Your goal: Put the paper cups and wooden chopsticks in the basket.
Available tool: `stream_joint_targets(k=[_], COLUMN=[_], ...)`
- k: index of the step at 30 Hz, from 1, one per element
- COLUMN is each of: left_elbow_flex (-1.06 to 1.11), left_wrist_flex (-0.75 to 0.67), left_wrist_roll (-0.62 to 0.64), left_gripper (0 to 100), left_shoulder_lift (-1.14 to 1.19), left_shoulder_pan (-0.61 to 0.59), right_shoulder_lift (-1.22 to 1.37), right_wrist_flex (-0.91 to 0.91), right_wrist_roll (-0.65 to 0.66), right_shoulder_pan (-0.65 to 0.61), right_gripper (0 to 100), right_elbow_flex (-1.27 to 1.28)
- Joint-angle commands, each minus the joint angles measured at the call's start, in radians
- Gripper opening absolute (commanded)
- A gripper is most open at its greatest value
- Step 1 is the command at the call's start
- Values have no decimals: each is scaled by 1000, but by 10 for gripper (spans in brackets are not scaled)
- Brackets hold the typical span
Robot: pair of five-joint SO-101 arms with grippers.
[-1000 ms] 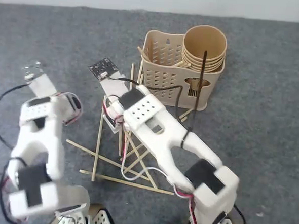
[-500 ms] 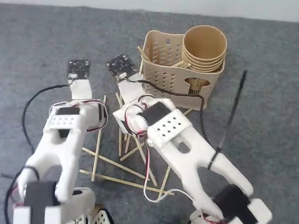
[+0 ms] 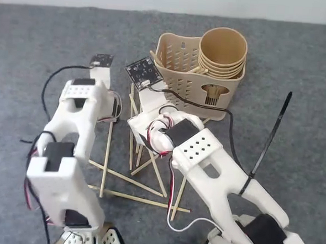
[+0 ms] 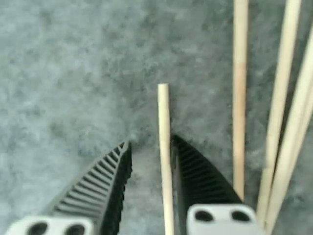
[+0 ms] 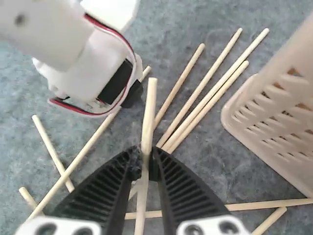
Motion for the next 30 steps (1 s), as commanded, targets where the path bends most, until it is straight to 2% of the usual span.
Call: stream_joint_targets(k=[1,3,9,14,21,25,30], left_elbow_flex=[-102,-102,-61,159,627,763,845], left_wrist_flex=[81,81,72,-104,-460,-528,-601], left_wrist_roll=[-66,-74,-75,-75,-66,-51,55], left_gripper=[70,3,12,12,12,12,12], left_shoulder_lift=[61,61,20,-169,-634,-841,-964], left_shoulder_pan=[29,29,15,20,25,25,17], right_shoulder_lift=[-59,-59,-59,-67,-68,-70,-143], right_wrist_flex=[-21,-28,-44,-41,-47,-47,-44], right_wrist_roll=[-9,-9,-14,-14,-15,-15,-15], right_shoulder_pan=[24,24,24,24,22,24,24], right_gripper=[8,8,8,8,8,8,8], right_elbow_flex=[-11,-8,-5,-5,-5,-11,2])
